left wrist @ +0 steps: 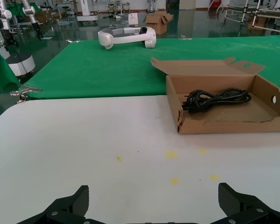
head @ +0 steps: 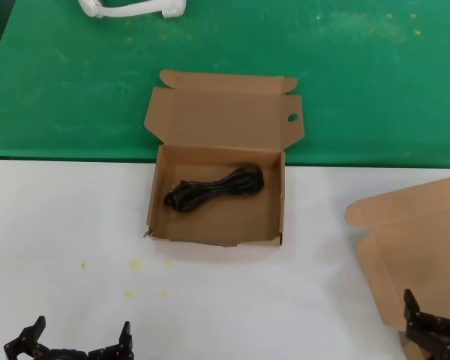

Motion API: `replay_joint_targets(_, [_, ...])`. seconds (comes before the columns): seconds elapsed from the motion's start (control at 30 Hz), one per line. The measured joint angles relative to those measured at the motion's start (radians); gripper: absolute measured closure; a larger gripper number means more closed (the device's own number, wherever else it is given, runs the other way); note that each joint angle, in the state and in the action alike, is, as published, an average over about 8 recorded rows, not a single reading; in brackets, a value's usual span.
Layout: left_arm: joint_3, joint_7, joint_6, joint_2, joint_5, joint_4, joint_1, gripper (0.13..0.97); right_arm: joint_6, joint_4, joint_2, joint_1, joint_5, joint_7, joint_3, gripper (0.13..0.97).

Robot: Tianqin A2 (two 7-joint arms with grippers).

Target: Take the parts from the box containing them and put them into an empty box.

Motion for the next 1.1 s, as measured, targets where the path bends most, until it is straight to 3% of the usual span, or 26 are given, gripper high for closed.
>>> replay_joint_targets(1.1, [0.000, 0.000, 0.000, 0.000, 0.000, 0.000, 0.000, 0.132, 0.000, 0.000, 0.000, 0.000, 0.000, 0.000, 0.000, 0.129])
